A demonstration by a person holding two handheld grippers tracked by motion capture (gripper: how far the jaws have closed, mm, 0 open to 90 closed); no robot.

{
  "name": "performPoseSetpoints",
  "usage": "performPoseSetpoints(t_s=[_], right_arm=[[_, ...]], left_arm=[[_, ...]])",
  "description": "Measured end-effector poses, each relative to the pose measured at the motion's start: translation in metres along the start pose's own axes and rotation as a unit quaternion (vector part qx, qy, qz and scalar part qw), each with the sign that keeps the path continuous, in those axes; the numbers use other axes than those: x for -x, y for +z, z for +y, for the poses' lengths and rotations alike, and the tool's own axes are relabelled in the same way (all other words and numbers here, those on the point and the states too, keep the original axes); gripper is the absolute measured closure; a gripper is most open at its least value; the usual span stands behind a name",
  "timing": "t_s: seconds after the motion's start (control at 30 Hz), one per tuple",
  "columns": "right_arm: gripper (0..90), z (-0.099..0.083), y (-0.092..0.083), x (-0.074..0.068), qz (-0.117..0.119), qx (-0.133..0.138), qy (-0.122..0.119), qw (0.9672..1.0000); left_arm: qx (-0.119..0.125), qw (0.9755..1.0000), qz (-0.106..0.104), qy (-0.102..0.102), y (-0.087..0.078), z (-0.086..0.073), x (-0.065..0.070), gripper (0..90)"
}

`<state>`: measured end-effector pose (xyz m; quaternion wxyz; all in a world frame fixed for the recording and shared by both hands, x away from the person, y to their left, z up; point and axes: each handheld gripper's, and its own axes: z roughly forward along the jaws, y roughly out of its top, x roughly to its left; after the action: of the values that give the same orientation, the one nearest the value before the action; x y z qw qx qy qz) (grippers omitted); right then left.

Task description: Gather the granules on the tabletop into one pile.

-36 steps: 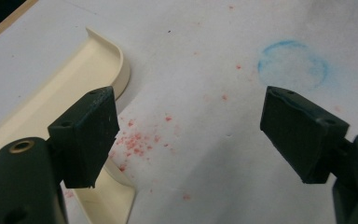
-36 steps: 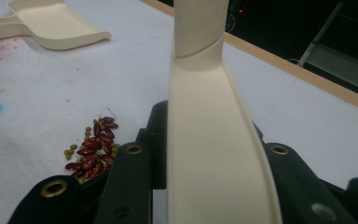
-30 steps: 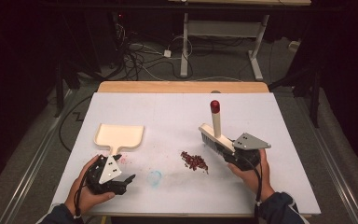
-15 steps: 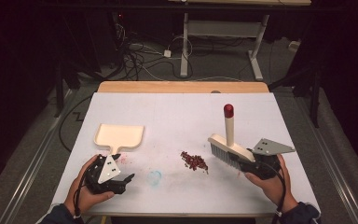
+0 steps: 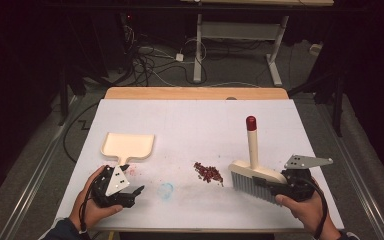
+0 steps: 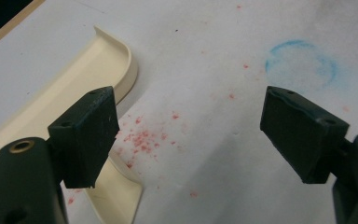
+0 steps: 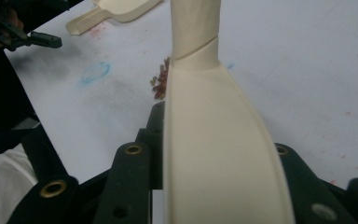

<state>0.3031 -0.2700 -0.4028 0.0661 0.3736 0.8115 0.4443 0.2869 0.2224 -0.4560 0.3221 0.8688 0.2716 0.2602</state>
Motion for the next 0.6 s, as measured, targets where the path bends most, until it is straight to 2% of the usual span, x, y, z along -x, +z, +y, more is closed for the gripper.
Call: performPoseSetpoints(t_s=[0.17, 0.33, 0.37, 0.5, 0.6], right_arm=[[67.9, -0.002, 0.005, 0.014, 0.001, -0.016, 0.027, 0.9995], [67.4, 0.002, 0.011, 0.04, -0.014, -0.03, 0.045, 0.9984], [66.9, 0.004, 0.013, 0.046, -0.015, -0.037, 0.046, 0.9981], [64.6, 0.013, 0.022, 0.067, -0.024, -0.071, 0.024, 0.9969], [61.9, 0.018, 0.024, 0.083, -0.012, -0.075, 0.04, 0.9963]], left_arm=[[0.0, 1.0, -0.002, -0.001, 0.0, 0.0, 0.0, 18.7], [-0.006, 1.0, -0.005, 0.003, 0.003, 0.0, 0.001, 18.7], [-0.007, 0.9999, -0.006, 0.004, 0.003, 0.0, 0.001, 18.7], [-0.013, 0.9999, -0.007, 0.006, 0.006, 0.001, 0.003, 19.1], [-0.016, 0.9998, -0.009, 0.008, 0.007, 0.001, 0.004, 19.0]])
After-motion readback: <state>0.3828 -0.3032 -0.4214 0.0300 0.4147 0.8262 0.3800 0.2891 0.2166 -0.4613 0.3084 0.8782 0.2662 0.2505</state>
